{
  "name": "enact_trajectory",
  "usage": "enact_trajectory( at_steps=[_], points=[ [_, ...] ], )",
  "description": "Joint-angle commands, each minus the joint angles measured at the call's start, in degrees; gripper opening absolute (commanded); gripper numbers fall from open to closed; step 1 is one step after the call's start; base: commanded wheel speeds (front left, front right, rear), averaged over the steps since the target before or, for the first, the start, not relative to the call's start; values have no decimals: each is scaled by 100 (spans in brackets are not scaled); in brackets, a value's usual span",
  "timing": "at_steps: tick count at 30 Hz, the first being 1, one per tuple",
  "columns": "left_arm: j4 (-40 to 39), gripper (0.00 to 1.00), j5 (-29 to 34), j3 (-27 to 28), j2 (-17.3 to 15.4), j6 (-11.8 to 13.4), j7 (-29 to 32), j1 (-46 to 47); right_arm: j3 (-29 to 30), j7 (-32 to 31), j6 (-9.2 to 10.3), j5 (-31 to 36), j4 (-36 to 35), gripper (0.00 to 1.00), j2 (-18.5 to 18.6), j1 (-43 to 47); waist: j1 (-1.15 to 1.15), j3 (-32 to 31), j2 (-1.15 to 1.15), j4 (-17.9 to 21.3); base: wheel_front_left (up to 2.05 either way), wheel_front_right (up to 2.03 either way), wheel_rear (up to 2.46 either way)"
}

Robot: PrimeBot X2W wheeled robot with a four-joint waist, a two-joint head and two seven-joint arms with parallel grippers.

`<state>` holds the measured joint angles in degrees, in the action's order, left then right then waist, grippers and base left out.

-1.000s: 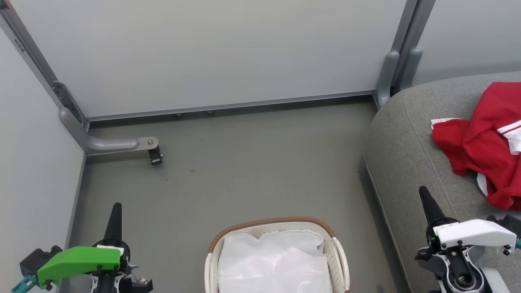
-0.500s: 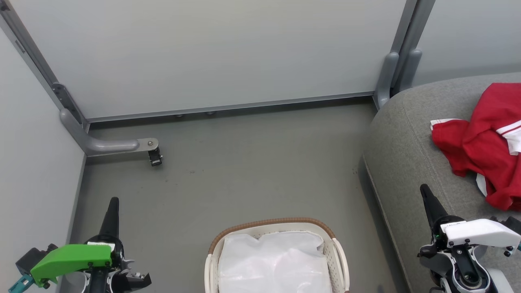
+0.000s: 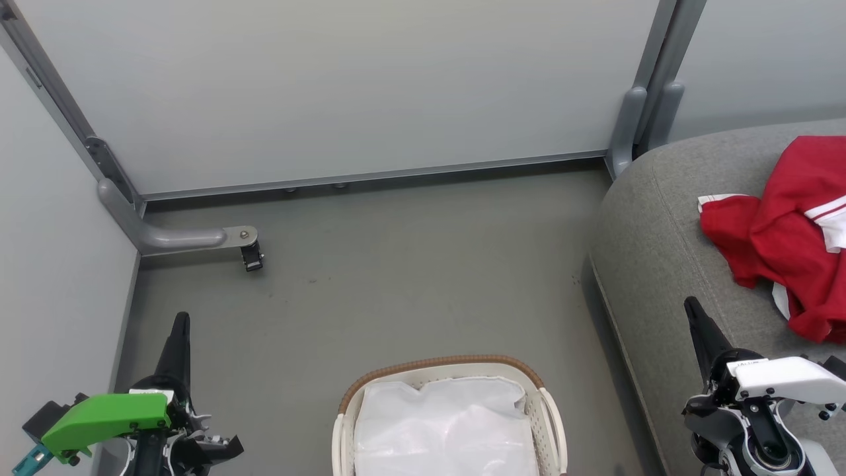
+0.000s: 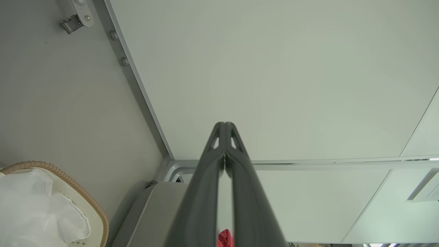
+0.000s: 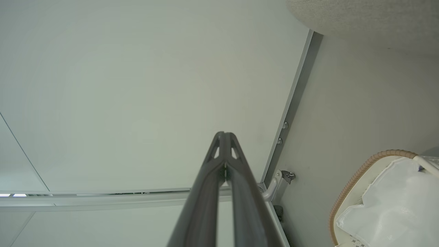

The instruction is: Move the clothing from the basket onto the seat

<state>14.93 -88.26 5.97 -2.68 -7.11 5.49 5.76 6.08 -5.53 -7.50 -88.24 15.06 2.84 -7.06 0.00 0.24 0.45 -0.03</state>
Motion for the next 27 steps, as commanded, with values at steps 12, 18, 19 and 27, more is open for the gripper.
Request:
enact_trajectory(
  at_steps=[12,18,19,27],
  points=[
    [-75,0,-418,78,-36,-59,132,117,69,-126,1,-417,-92,0,9,86,0,-18,-45,3,0,0,0],
    [-73,0,-418,77,-36,-59,132,113,68,-126,1,-417,-91,0,10,81,0,-18,-45,3,0,0,0],
    [-73,0,-419,77,-36,-59,132,112,68,-126,2,-418,-91,0,10,81,0,-18,-45,3,0,0,0],
    [-74,0,-419,76,-36,-59,132,112,68,-126,1,-418,-91,0,10,81,0,-18,-45,3,0,0,0]
  ],
)
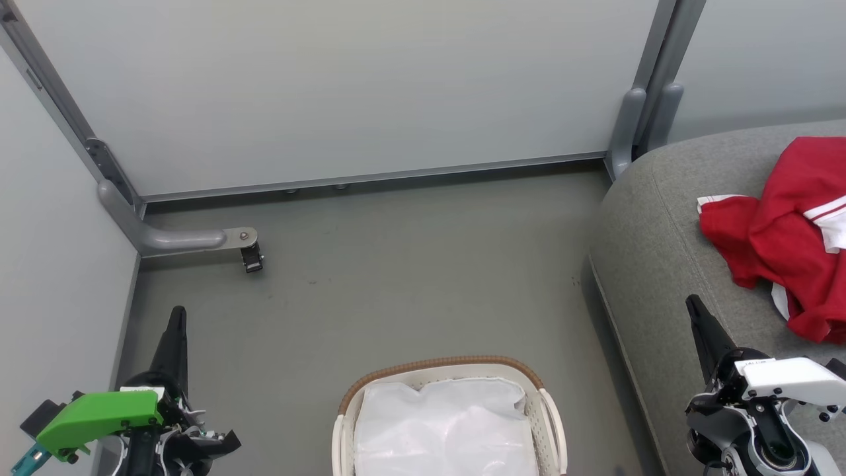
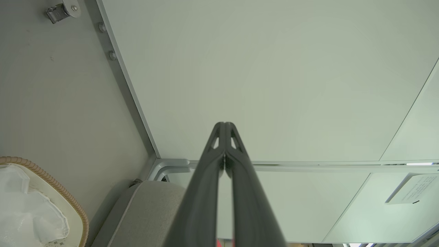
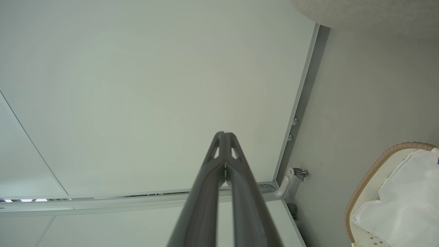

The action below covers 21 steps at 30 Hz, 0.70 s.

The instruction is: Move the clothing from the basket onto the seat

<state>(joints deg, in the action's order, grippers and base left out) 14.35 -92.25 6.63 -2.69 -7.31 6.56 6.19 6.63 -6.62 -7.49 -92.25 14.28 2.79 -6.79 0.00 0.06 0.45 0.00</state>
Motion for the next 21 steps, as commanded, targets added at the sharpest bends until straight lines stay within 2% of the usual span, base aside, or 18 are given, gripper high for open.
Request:
enact_trajectory(
  at_steps=[1,21],
  points=[
    [-16,0,-20,10,-35,-39,24,70,13,-17,0,-17,-13,0,16,54,0,0,-45,0,0,0,0],
    [-17,0,-21,10,-35,-39,23,69,11,-16,0,-18,-14,0,16,55,0,0,-45,0,0,0,0]
  ],
)
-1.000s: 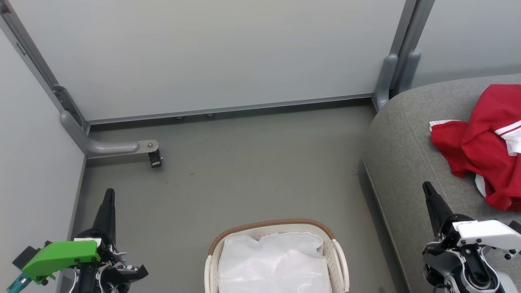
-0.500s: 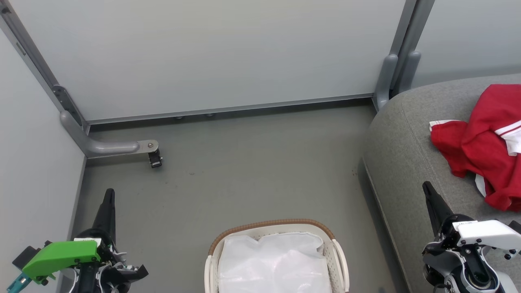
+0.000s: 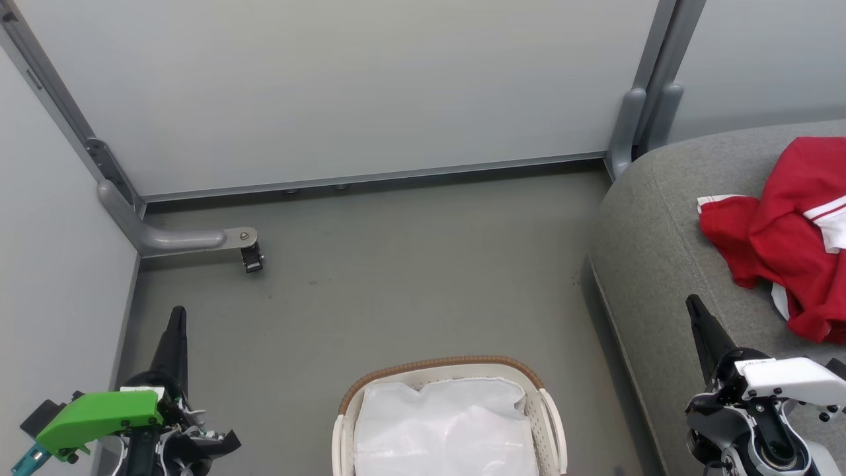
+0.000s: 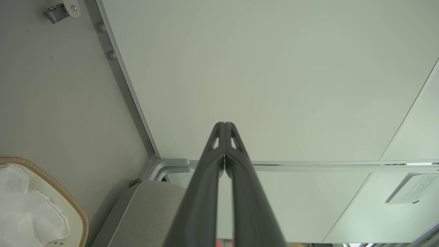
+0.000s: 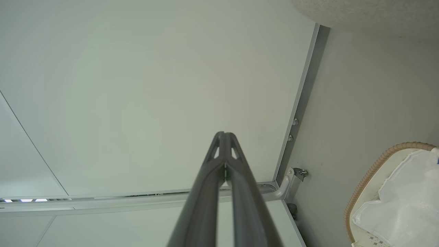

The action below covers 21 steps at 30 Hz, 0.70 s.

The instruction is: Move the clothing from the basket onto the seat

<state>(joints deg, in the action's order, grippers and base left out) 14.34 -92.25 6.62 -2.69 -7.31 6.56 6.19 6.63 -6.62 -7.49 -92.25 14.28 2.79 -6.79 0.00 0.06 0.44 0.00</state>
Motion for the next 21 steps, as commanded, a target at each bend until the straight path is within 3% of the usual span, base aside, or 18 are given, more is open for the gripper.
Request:
enact_trajectory(
  at_steps=[1,21],
  points=[
    [-15,0,-21,11,-35,-39,23,68,11,-16,0,-18,-14,0,16,55,0,0,-44,0,0,0,0],
    [-16,0,-21,11,-35,-39,23,68,10,-15,0,-19,-14,0,16,54,0,0,-44,0,0,0,0]
  ],
)
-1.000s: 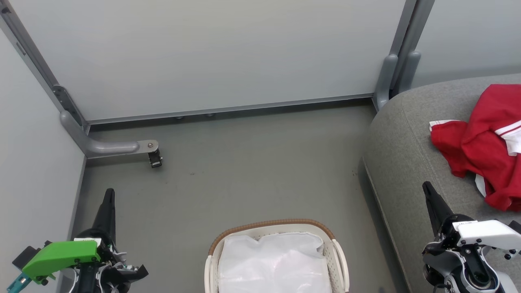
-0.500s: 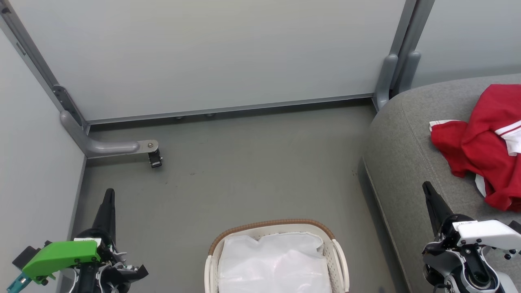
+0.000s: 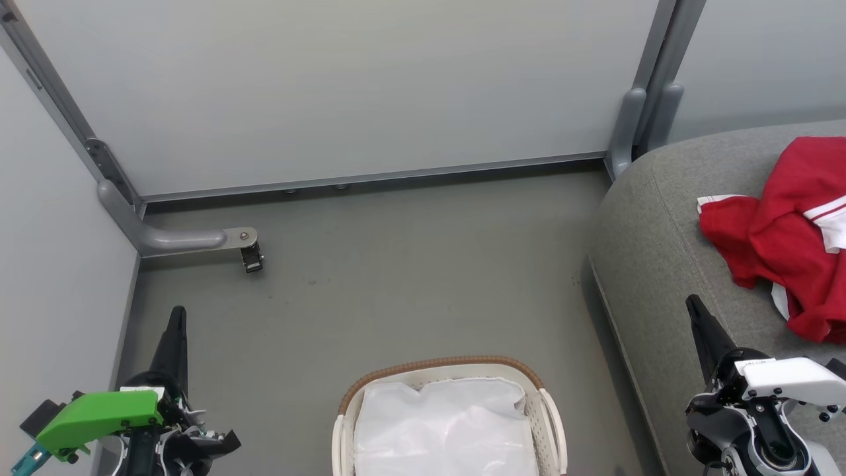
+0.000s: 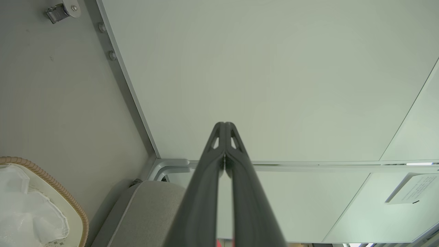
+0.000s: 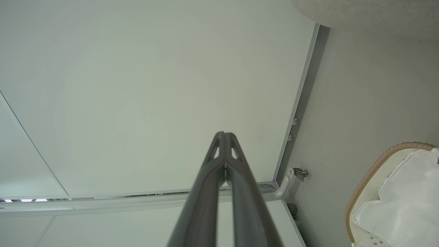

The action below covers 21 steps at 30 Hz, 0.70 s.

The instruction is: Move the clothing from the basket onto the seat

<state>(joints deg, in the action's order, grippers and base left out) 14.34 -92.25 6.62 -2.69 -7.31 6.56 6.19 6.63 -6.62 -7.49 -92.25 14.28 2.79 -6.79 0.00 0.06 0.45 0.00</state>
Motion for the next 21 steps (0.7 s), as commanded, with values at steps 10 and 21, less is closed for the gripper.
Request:
enact_trajectory(
  at_steps=[10,21],
  points=[
    [-16,0,-21,11,-35,-39,23,68,9,-14,1,-20,-14,0,16,54,0,0,-45,0,0,0,0],
    [-16,0,-21,10,-36,-39,22,68,9,-14,0,-20,-14,0,16,54,0,0,-45,0,0,0,0]
  ],
)
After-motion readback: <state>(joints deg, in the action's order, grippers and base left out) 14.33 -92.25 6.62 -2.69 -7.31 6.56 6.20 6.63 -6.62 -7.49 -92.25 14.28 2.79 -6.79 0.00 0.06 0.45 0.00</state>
